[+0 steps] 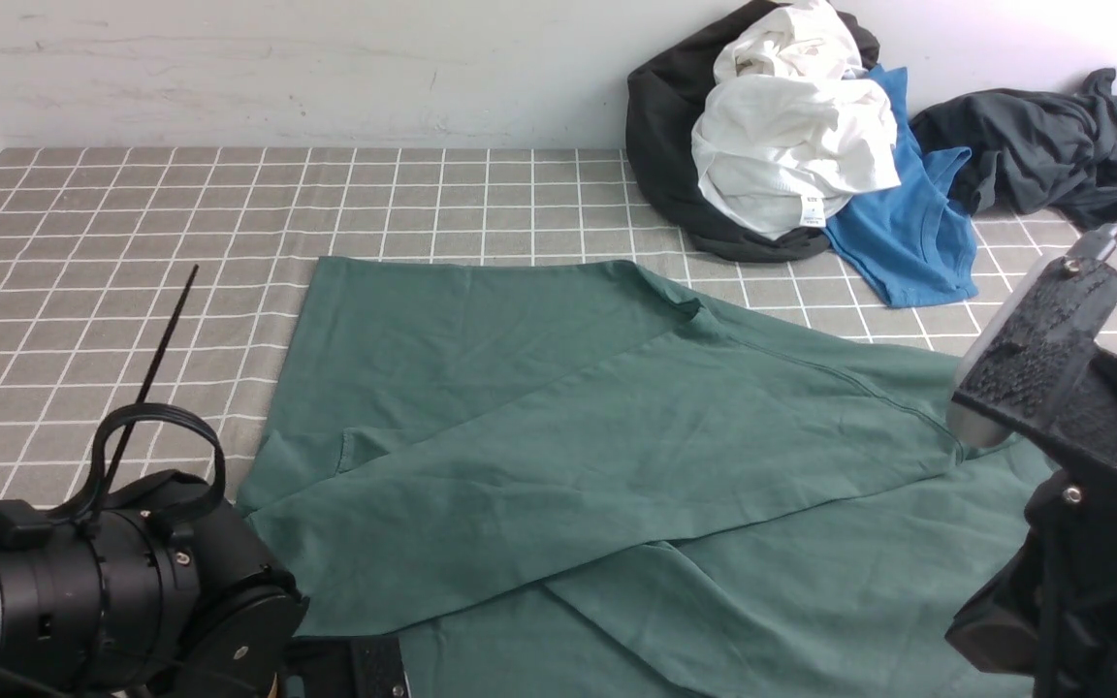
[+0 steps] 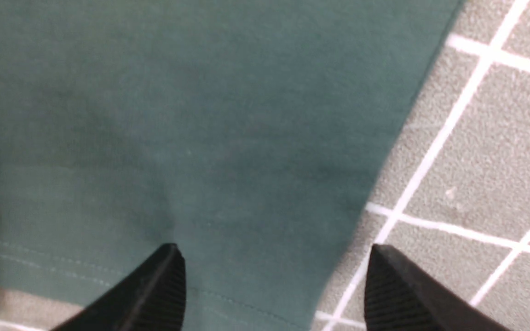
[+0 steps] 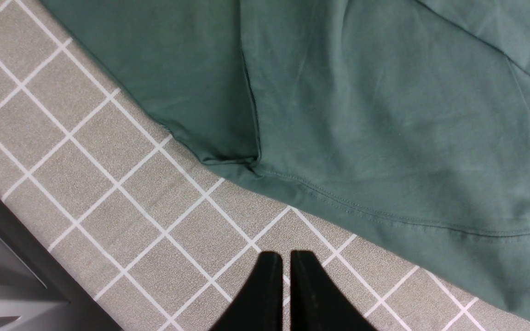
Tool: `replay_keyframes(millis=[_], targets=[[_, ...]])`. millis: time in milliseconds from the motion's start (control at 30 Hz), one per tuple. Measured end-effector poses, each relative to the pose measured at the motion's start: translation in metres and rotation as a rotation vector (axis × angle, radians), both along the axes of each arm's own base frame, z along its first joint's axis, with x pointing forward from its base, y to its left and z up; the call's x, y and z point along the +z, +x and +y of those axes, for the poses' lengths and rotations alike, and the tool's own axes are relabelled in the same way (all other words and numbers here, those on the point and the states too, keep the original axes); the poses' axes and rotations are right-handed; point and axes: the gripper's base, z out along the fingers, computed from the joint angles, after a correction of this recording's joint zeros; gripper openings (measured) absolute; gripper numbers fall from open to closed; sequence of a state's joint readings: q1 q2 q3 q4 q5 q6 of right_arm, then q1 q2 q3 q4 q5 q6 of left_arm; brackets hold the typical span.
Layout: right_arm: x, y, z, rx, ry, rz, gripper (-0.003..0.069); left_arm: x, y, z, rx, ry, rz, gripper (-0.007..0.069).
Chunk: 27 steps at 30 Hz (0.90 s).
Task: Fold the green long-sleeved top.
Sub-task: Use both arms simultaneously to clamp the lower edge of the clothing fabric
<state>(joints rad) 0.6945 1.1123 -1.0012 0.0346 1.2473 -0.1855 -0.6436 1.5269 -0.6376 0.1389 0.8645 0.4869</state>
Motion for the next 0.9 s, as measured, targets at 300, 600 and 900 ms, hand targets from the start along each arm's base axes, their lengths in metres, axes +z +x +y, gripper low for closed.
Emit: replay_keyframes(millis=[300, 600, 900], targets=[[0.0, 0.0, 0.0, 0.0, 0.0, 0.0, 0.0021, -0.011, 0.006, -0.005, -0.018, 0.013, 0.029, 0.0479], [0.0, 0.0, 0.0, 0.0, 0.0, 0.0, 0.0021, 0.001, 0.017, -0.008, -0.001, 0.0, -0.058, 0.0388], [0.0, 0.0, 0.0, 0.0, -0.001, 0.0, 0.0021, -0.006, 0.023, -0.008, -0.014, 0.036, -0.091, 0.0298]])
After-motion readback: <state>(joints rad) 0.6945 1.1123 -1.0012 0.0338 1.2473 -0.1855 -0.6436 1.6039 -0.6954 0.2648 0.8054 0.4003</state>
